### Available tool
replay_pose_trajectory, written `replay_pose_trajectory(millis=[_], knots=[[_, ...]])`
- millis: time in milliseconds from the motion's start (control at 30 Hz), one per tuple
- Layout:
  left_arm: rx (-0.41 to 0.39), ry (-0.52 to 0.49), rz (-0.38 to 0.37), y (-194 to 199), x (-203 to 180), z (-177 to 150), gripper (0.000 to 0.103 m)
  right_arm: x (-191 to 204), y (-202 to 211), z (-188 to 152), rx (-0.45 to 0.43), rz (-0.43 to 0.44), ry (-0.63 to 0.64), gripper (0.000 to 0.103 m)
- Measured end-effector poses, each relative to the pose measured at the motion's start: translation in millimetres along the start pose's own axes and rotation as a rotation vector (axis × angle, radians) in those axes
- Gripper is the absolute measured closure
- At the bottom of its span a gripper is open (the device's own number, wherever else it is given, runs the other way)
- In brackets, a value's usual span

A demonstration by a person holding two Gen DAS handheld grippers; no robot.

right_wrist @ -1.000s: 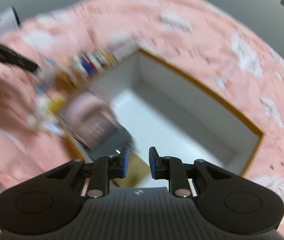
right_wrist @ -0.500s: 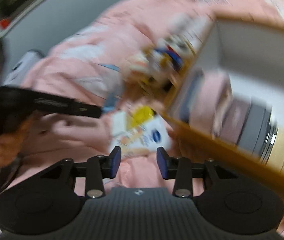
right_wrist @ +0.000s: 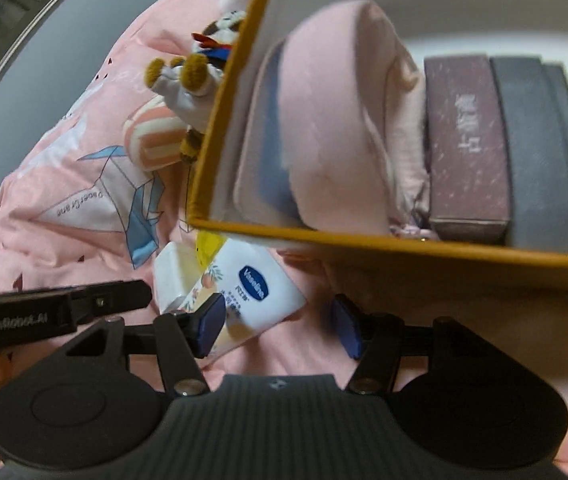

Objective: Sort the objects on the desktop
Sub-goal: 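Grasp the white Vaseline tube with the right gripper, then grasp the yellow tape measure with the left gripper while the right gripper holds the tube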

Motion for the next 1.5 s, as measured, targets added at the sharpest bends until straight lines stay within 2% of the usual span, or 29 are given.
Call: replay_pose_trajectory(millis=[100,167,267,333,400,500,600,633,767,900,1000,1133,1233,1333,1500], knots=[[0.008,-0.002,0.005,-1.4,-1.0,1.5,0.071,-3.5,-5.3,4.9,0.000,0.040,-0.015,0.045],[0.011,-0.002,0.004,-2.2,-1.2,2.2,0.071,-5.1,-6.7,5.4,-0.001,0.054,-0.021,0.059],[0.014,-0.004,0.004,-2.6,-1.9,2.3,0.071,-5.5,1.2,1.2,-0.027,0.070,-0.020,0.072],[0.014,-0.006,0.005,-2.3,-2.3,2.0,0.071,-3.5,11.3,-4.0,-0.048,0.095,-0.002,0.085],[0.013,-0.007,0.003,-1.5,-2.3,1.6,0.071,1.7,23.2,-9.6,-0.076,0.129,0.040,0.091],[0.009,-0.008,0.001,0.3,-2.8,0.6,0.071,16.5,36.4,-16.1,-0.106,0.169,0.146,0.092],[-0.004,-0.012,0.004,4.4,-3.6,-2.3,0.071,31.7,38.1,-19.2,-0.104,0.162,0.233,0.092],[-0.009,-0.013,0.006,5.7,-3.4,-3.3,0.071,35.4,37.8,-20.1,-0.103,0.152,0.249,0.097],[-0.026,-0.015,0.011,11.5,-3.3,-7.0,0.071,38.6,47.0,-21.6,-0.126,0.123,0.274,0.097],[-0.047,-0.035,0.005,12.6,-7.1,-5.6,0.071,42.7,74.1,-25.4,-0.163,0.092,0.299,0.097],[-0.065,-0.069,-0.011,17.7,-13.0,-2.9,0.071,47.5,100.3,-30.4,-0.213,0.027,0.336,0.097],[-0.098,-0.127,-0.016,23.7,-23.8,4.2,0.071,50.6,122.0,-39.8,-0.252,-0.158,0.442,0.097],[-0.104,-0.185,0.005,22.2,-33.3,12.1,0.071,41.8,114.0,-46.0,-0.191,-0.265,0.477,0.097],[-0.100,-0.268,0.056,14.1,-44.6,14.3,0.071,23.9,101.0,-49.9,-0.107,-0.347,0.449,0.097],[-0.062,-0.341,0.065,-0.5,-48.4,20.6,0.071,5.9,103.1,-47.5,-0.060,-0.365,0.411,0.093]])
Point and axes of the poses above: each gripper's, at about its wrist camera, not at the fingertips, and y roughly against the way its jaws point, x to its left, z to its top, the point moved 3 cm from there along -y, roughly the way its jaws point, and after that the axes turned 15 degrees about x, right-handed, at the moved point
